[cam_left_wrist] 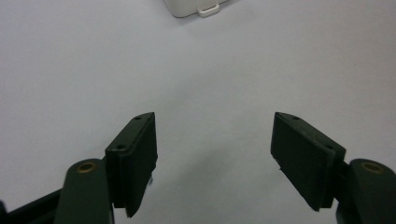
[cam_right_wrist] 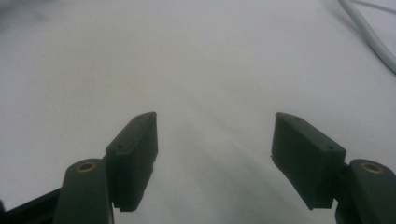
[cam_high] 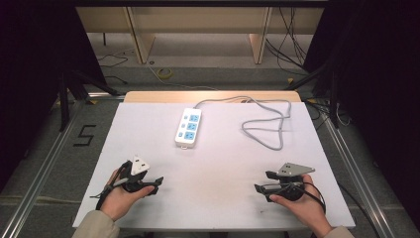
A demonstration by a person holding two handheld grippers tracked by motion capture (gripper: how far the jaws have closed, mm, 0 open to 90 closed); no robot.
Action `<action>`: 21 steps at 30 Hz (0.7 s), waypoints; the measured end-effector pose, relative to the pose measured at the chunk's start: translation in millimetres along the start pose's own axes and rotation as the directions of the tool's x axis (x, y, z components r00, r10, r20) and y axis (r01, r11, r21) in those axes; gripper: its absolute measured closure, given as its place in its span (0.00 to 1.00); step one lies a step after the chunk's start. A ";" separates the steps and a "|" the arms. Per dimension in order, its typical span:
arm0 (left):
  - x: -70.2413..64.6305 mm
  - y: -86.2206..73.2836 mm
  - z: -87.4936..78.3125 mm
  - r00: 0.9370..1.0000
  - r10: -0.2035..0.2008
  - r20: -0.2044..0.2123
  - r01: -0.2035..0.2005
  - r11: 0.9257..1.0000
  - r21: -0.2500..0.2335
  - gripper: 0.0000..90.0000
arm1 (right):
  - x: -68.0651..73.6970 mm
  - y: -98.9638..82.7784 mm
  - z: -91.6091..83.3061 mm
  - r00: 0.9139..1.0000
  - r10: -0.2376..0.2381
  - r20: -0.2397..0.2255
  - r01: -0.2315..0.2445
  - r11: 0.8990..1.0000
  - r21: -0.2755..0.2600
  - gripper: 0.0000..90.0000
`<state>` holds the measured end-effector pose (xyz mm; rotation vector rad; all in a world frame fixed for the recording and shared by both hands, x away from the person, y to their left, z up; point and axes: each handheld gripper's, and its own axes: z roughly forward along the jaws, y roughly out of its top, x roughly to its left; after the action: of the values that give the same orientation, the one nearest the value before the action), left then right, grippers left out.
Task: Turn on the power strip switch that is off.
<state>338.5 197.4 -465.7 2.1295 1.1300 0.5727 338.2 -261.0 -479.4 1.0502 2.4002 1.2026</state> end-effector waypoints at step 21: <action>-1.3 14.9 -3.8 1.000 -0.016 -0.002 0.016 0.999 0.051 1.00 | 0.8 0.1 -0.1 1.000 -0.002 0.002 0.002 1.000 0.001 0.36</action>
<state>343.7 191.4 -452.4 2.1610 1.1735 0.5443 337.6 -260.4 -479.1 1.0478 2.4001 1.1996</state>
